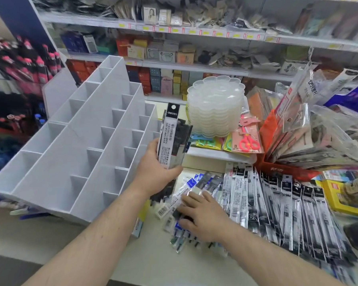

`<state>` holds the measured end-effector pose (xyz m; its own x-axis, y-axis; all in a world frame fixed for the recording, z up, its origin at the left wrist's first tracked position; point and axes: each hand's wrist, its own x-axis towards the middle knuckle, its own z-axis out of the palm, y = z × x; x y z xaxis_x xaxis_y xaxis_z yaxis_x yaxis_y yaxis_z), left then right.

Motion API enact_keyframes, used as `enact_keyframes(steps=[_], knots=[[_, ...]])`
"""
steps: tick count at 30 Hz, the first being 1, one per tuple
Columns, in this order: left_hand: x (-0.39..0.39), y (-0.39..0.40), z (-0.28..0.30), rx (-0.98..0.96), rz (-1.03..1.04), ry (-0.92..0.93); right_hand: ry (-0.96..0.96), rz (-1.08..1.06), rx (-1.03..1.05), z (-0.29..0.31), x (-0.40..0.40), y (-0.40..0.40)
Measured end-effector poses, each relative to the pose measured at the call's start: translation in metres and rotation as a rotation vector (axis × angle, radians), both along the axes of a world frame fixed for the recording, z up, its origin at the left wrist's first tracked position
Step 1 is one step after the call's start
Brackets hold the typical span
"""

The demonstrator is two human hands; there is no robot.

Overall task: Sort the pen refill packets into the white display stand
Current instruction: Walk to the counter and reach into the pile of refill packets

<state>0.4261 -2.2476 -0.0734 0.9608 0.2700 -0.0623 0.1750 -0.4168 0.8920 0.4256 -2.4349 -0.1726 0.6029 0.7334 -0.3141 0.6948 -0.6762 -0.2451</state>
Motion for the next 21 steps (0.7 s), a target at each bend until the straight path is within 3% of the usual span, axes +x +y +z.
enact_keyframes(steps=[10, 15, 18, 21], knots=[[-0.003, -0.011, -0.023, -0.129, 0.031, -0.093, 0.024, -0.181, -0.225, 0.023, 0.03, -0.066], [-0.002, -0.025, -0.036, -0.218, 0.034, -0.153, 0.262, -0.579, 0.304, 0.04, 0.022, -0.042], [-0.002, -0.032, -0.042, -0.264, 0.025, -0.19, 0.464, -0.589, 0.541, 0.051, 0.013, -0.016], [-0.004, -0.036, -0.048, -0.296, 0.006, -0.214, 0.537, -0.572, 0.706, 0.044, 0.012, 0.004]])
